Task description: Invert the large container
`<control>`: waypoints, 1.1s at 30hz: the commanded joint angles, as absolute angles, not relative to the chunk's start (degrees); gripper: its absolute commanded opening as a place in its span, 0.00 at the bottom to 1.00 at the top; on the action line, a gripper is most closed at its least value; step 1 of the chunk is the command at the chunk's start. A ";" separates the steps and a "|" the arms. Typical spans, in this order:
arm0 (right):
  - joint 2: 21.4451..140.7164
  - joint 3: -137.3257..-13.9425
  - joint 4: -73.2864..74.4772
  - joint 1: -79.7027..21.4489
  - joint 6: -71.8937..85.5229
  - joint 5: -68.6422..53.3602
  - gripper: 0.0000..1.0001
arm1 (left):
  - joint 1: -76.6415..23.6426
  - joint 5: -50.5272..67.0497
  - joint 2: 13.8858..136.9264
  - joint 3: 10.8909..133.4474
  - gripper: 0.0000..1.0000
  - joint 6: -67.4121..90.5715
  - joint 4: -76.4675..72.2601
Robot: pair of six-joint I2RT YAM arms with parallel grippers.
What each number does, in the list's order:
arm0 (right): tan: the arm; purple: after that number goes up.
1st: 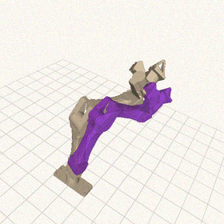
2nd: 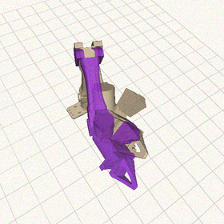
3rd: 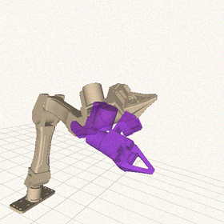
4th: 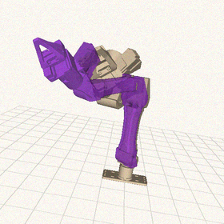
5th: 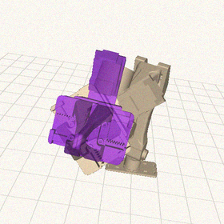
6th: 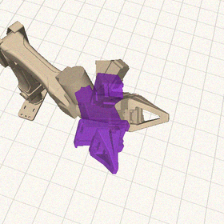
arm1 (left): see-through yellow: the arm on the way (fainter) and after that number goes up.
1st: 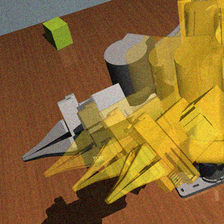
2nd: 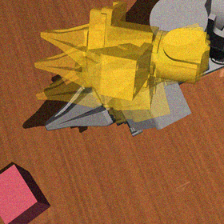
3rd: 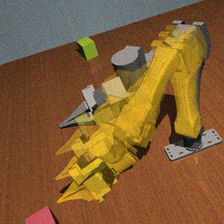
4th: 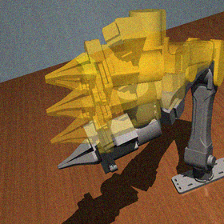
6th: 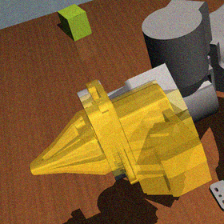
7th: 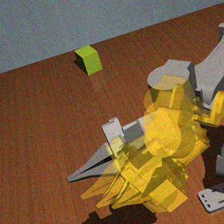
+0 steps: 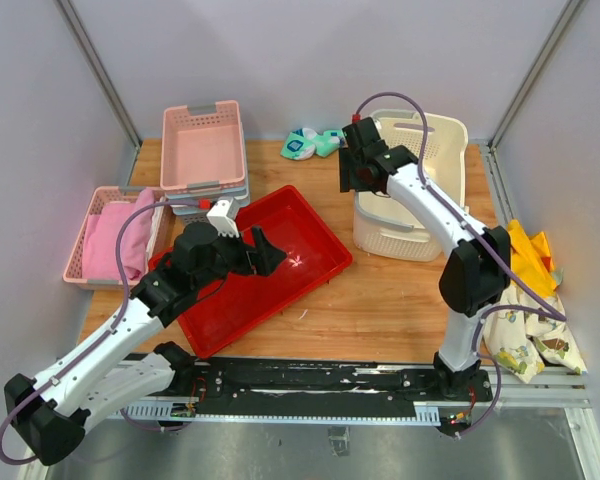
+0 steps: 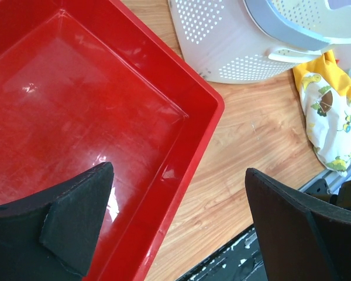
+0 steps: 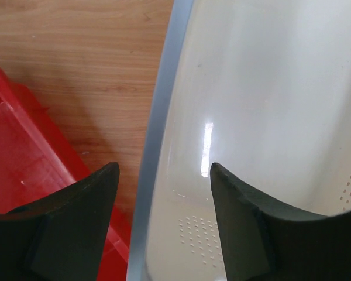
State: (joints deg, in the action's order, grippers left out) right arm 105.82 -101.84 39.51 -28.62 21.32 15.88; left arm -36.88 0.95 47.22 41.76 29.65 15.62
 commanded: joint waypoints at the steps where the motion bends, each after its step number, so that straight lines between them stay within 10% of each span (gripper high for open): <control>1: 108.41 -104.62 41.63 -29.14 21.91 20.57 0.52 | -37.05 -1.11 46.64 42.02 0.99 30.66 15.33; 7: 106.88 -104.76 41.92 -29.09 22.34 19.00 0.01 | -37.05 -1.56 47.44 42.40 0.99 30.42 15.51; 17: 93.18 -102.28 42.01 -27.44 24.44 11.76 0.00 | -37.02 -0.85 50.02 43.47 0.99 28.58 15.29; 33: 79.30 -83.33 14.08 -5.34 44.70 -38.40 0.00 | -37.00 4.39 56.05 46.58 0.99 26.49 11.43</control>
State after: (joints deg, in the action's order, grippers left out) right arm 81.60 -87.94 30.68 -8.29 37.65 -23.49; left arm -36.88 2.33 55.00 44.40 27.27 14.02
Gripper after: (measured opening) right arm 0.094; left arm 0.991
